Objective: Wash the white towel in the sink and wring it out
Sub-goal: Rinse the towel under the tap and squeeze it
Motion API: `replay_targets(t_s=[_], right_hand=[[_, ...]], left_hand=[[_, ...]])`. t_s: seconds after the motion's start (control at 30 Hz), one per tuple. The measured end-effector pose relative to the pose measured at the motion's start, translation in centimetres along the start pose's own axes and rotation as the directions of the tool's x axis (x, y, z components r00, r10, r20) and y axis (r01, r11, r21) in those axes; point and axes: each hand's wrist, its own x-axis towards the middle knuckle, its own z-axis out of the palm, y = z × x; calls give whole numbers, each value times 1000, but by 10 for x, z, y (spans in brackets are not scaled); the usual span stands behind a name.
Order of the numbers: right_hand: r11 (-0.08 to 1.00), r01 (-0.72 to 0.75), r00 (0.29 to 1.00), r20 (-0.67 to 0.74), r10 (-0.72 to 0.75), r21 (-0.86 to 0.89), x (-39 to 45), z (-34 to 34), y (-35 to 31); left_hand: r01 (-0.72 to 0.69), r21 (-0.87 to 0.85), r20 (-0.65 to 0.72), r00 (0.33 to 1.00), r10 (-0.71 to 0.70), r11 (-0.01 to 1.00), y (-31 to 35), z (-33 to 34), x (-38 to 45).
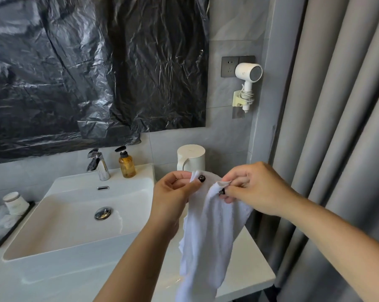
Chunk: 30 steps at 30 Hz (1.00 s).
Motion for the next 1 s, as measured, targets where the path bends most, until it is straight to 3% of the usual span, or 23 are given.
replay_targets(t_s=[0.17, 0.37, 0.5, 0.6, 0.7, 0.83, 0.93, 1.0], right_hand=[[914, 372, 905, -158, -396, -161, 3, 13, 11], [910, 398, 871, -266, -414, -115, 6, 23, 19], [962, 267, 960, -105, -261, 49, 7, 22, 20], [916, 375, 916, -92, -390, -145, 9, 20, 18], [848, 482, 859, -72, -507, -221, 14, 19, 13], [810, 525, 840, 4, -543, -262, 25, 13, 7], [876, 455, 886, -21, -464, -162, 28, 16, 7], [939, 342, 940, 28, -341, -34, 27, 14, 8]], left_hand=[[-24, -55, 28, 999, 25, 998, -1, 9, -9], [-116, -50, 138, 983, 122, 992, 0, 11, -16], [-273, 50, 232, 939, 255, 961, 7, 4, -15], [-356, 101, 230, 917, 327, 929, 7, 1, -14], [-361, 41, 199, 917, 347, 932, 1, -7, -10], [-283, -68, 392, 874, 287, 957, -2, -17, -11], [-308, 87, 363, 895, 258, 947, -6, -17, -2], [-265, 82, 334, 916, 224, 961, -9, -16, 3]])
